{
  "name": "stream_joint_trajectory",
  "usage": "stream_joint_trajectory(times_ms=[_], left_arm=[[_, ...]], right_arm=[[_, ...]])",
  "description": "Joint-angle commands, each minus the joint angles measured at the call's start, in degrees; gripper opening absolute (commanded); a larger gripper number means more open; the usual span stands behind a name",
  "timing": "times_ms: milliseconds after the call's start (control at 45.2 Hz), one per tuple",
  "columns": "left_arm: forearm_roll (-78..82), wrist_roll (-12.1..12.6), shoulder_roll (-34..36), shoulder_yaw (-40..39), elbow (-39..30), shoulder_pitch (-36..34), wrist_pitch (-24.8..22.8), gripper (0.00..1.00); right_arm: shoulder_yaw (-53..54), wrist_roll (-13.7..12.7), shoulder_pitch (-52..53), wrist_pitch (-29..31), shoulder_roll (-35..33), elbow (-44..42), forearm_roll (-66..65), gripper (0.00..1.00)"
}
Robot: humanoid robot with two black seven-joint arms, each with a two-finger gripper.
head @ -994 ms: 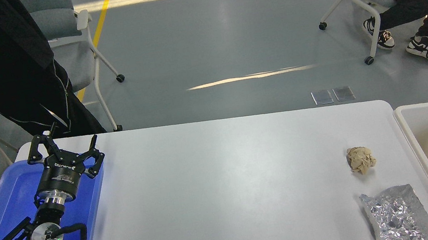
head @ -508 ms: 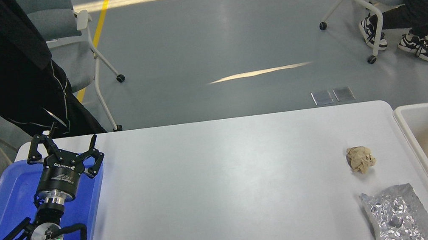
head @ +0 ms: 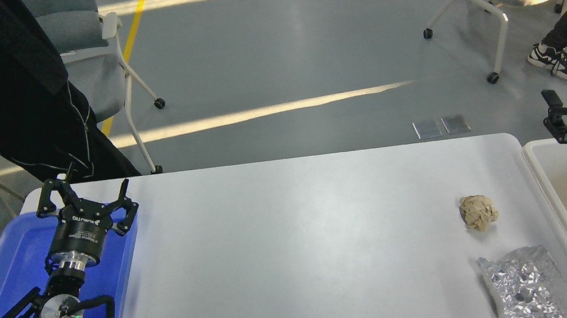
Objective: Tidy desktop
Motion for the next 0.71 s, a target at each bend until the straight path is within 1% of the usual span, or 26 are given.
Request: stream_joint_trajectory(times_ms=[0, 88, 177, 221, 486, 685], left_arm=[[0.00, 0.00, 0.00, 0.00, 0.00, 0.00, -0.01, 1.00], [0.00, 0.00, 0.00, 0.00, 0.00, 0.00, -0.01, 1.00], [0.00, 0.00, 0.00, 0.00, 0.00, 0.00, -0.01, 1.00], [0.00, 0.00, 0.00, 0.00, 0.00, 0.00, -0.01, 1.00], [0.00, 0.00, 0.00, 0.00, 0.00, 0.00, -0.01, 1.00], [0.00, 0.00, 0.00, 0.00, 0.00, 0.00, -0.01, 1.00]], right_arm=[[6.16, 0.58, 0.08, 0.21, 8.64, 5.42, -7.62, 1.00], [7.56, 0.67, 0.00, 0.13, 12.06, 5.16, -7.62, 1.00], [11.34, 0.67, -0.35, -0.40, 16.37, 3.84, -7.80, 1.00], [11.52, 0.58, -0.35, -0.75, 17.25, 2.96, -7.80, 1.00], [8.89, 0.67, -0.09, 0.12, 17.87, 1.99, -7.80, 1.00], [8.45, 0.58, -0.97, -0.05, 18.31, -1.52, -5.87, 1.00]])
